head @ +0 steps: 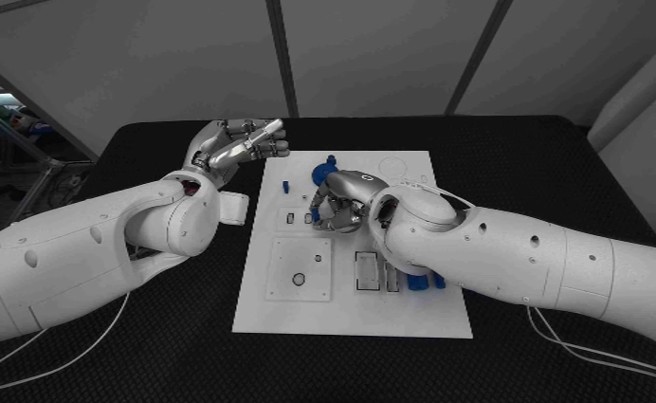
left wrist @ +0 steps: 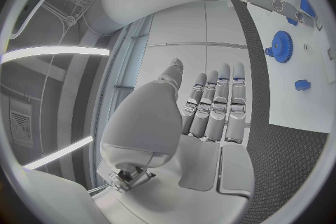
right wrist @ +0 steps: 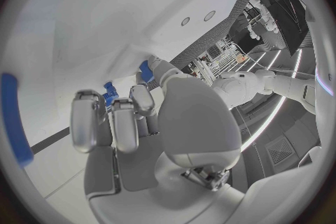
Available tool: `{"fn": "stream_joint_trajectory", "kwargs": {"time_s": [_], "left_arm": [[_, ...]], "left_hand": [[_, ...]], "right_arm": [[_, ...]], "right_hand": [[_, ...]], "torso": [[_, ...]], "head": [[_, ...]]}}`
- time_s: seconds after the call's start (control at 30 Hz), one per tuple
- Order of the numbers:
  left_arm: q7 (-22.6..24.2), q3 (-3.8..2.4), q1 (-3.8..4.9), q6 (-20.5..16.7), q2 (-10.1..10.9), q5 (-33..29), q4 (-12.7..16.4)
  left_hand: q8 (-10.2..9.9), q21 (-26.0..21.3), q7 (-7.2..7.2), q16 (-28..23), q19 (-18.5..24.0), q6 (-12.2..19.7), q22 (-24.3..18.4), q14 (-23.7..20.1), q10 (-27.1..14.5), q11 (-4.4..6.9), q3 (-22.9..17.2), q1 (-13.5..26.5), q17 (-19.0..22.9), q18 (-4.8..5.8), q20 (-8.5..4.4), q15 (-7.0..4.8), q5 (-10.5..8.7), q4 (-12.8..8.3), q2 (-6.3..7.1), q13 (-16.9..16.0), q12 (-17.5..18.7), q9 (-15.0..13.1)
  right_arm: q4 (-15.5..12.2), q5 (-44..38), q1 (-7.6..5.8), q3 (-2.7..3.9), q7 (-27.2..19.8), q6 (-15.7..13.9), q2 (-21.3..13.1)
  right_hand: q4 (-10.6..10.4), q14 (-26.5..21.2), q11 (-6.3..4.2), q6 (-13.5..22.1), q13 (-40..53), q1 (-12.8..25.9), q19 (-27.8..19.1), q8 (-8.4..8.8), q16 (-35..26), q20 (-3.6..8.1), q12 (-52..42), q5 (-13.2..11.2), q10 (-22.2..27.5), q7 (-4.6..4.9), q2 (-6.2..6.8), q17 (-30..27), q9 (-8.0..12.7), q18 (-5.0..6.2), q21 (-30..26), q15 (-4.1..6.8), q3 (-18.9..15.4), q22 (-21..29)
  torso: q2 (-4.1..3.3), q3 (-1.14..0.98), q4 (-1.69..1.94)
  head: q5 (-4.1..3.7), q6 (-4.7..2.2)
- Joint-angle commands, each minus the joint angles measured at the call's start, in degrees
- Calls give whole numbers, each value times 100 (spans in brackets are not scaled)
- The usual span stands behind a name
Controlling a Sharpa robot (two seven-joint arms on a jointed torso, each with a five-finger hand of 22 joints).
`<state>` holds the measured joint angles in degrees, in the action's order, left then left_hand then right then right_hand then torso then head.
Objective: Assemble the parts on the task board
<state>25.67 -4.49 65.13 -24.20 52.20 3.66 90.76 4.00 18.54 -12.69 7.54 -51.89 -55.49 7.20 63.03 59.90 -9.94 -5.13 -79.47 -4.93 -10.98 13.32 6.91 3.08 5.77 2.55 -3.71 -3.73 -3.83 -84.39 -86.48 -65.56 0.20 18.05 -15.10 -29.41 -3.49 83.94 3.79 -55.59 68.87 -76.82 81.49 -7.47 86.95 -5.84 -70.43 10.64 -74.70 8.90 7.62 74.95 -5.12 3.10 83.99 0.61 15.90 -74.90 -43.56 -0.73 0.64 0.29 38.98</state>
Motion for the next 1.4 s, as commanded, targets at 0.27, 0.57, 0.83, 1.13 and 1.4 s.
{"fn": "stream_joint_trajectory", "kwargs": {"time_s": [0.27,0.57,0.83,1.13,1.4], "left_arm": [[23,-5,6,76,-9,36,-2],[3,-4,5,91,-13,67,-16],[-248,-4,5,169,2,528,-63],[-891,-5,9,540,58,1130,-156],[-1970,-6,61,1395,152,2110,-144]], "left_hand": [[-29,-25,-45,-32,-38,6,-10,10,-30,-14,9,-1,9,59,5,37,-33,-33,-47,6,11,7],[-30,-26,-46,-37,-39,8,-11,11,-33,-15,10,2,9,59,5,38,-33,-36,-48,6,11,7],[88,132,130,134,-335,-322,39,497,512,184,52,134,-98,28,-120,-146,-32,-18,-97,-57,-203,-36],[109,775,381,891,-1315,-678,329,1951,1423,534,145,253,-612,26,-552,-587,-30,19,-62,-88,-391,-23],[95,1828,552,2362,-2148,-771,929,2294,2105,778,92,319,-1677,64,-894,-855,-8,137,-81,-241,-569,-30]], "right_arm": [[22,-35,9,-13,72,27,0],[-7,-31,10,-13,11,-303,-16],[-237,84,26,-10,-323,-866,-196],[-864,720,-16,0,-1273,-1288,-797],[-882,1762,-265,182,-1927,-1578,-1381]], "right_hand": [[-20,449,18,100,-79,82,-54,8,-43,-16,72,93,86,3,89,850,5,5,-44,-36,-107,-111],[-165,449,61,373,-246,179,-103,43,-44,-46,193,-19,202,46,201,852,42,21,-92,-71,-452,-32],[-1195,431,158,798,-385,-385,-167,-59,-82,-129,190,-50,283,153,321,792,115,48,-164,-167,-2005,78],[-1307,344,157,864,-494,-726,-402,-174,-260,-132,239,35,375,144,214,498,113,123,-357,-154,-1945,432],[-1104,295,53,477,-541,-1086,-547,-470,-401,-62,247,133,389,32,-86,315,54,175,-524,-70,-1675,682]], "torso": [[-1,2,2],[0,-1,2],[4,-8,-2],[39,-8,-26],[107,-13,-38]], "head": [[-10,2],[-13,-2],[-24,-9],[11,-54],[35,-51]]}}
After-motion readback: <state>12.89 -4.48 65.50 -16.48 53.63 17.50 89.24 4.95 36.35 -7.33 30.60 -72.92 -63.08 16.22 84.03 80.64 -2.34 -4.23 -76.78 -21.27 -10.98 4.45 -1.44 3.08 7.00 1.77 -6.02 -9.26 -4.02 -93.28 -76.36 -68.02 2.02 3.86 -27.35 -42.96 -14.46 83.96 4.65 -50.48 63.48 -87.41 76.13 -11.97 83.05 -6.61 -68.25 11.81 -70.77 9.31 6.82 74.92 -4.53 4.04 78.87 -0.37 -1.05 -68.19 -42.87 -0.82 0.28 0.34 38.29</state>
